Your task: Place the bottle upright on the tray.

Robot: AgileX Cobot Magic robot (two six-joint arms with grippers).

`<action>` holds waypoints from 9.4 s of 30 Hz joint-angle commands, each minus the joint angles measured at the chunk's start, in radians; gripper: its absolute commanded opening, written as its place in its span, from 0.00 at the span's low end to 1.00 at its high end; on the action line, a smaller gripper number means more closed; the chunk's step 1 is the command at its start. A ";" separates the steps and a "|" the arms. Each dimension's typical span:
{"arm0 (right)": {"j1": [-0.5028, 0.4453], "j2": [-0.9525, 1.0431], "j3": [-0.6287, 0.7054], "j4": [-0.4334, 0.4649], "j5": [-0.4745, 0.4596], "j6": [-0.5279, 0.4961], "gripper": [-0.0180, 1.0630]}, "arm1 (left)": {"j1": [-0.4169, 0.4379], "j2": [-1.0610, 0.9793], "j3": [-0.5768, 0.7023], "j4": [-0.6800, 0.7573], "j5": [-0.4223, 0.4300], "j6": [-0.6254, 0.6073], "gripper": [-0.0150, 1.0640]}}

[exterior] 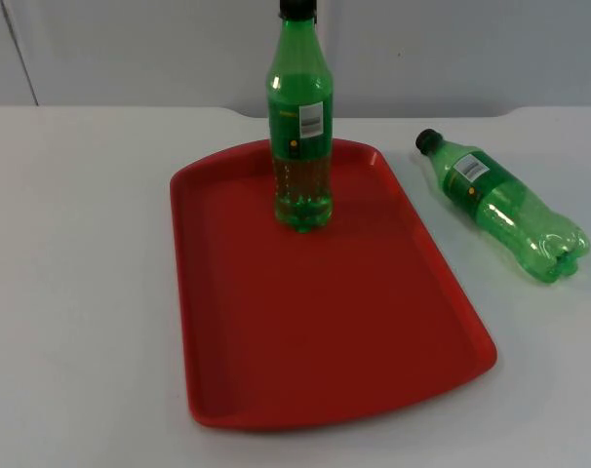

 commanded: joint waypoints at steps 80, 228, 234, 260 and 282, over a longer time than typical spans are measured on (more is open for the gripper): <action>0.019 2.131 -1.672 0.117 0.138 -0.176 0.99 | -0.006 -0.004 0.005 -0.090 0.004 0.018 0.99; 0.125 1.694 -1.437 0.004 0.083 -0.173 0.02 | -0.006 -0.004 0.005 -0.091 0.004 0.018 0.99; 0.125 1.410 -1.047 0.057 -0.150 -0.169 0.02 | -0.006 -0.004 0.005 -0.091 0.004 0.018 0.99; 0.125 1.109 -0.187 1.667 -0.552 -1.915 0.02 | -0.006 -0.004 0.005 -0.095 0.004 0.018 0.99; 0.125 1.111 -0.343 1.552 -0.875 -1.654 0.02 | -0.006 -0.004 0.005 -0.113 0.002 0.018 0.99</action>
